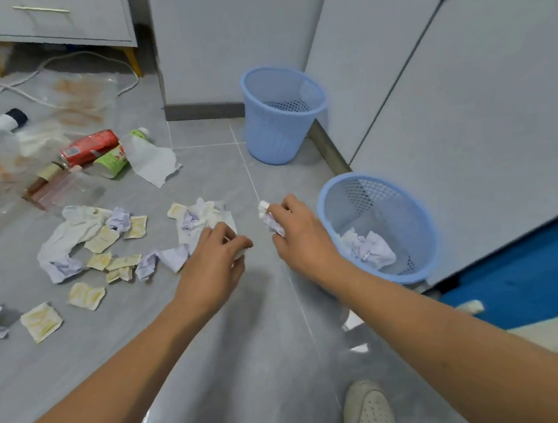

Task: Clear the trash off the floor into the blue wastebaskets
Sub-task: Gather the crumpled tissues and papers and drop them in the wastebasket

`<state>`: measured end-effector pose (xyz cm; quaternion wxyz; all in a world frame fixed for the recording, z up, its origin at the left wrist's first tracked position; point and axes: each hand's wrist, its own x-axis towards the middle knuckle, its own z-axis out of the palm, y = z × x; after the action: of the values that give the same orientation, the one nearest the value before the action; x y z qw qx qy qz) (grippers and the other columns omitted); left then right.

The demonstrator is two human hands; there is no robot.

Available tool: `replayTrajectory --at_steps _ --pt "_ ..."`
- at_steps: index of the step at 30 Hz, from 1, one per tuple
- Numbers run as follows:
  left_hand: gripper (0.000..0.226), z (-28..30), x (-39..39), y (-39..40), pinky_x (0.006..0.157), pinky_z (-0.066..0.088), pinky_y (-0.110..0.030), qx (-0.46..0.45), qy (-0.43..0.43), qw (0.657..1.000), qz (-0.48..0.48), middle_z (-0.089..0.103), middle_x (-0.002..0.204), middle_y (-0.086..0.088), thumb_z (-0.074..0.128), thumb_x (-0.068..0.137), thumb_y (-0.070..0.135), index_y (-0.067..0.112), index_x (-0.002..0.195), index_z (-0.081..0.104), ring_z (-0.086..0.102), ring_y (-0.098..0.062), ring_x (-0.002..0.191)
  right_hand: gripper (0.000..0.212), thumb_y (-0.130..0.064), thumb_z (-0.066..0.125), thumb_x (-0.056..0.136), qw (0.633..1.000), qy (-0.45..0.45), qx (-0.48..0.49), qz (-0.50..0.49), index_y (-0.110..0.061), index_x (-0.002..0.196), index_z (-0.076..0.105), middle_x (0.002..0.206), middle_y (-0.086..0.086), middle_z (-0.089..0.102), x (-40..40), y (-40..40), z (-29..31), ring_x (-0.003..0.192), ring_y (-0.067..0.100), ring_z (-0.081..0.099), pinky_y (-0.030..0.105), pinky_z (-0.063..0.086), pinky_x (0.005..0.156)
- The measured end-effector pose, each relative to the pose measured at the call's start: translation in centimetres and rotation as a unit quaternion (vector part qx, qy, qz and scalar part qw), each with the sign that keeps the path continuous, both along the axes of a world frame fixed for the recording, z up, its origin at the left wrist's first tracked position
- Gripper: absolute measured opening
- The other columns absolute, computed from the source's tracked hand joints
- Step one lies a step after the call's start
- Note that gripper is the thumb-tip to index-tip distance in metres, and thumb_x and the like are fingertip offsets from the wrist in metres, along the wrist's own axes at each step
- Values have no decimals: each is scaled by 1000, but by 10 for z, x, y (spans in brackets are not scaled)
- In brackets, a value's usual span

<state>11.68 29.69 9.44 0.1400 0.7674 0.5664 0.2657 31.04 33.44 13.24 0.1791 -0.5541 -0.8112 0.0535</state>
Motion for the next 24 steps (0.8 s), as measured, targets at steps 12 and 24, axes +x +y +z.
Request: replayTrajectory --at_steps 12,24 --pt "47 75 183 61 97 50 -46 -64 2 990 -125 52 131 -6 69 91 32 28 137 62 44 -29 126 34 -27 67 83 964 -68 -111 -231 -21 116 62 109 12 51 170 17 61 102 41 57 40 47 80" --pt "25 34 34 4 76 50 -42 41 -19 999 19 60 105 -4 60 92 28 18 114 67 52 -28 103 22 -26 64 80 998 20 -15 -60 -24 102 65 97 -4 55 19 20 57 97 19 54 34 43 76"
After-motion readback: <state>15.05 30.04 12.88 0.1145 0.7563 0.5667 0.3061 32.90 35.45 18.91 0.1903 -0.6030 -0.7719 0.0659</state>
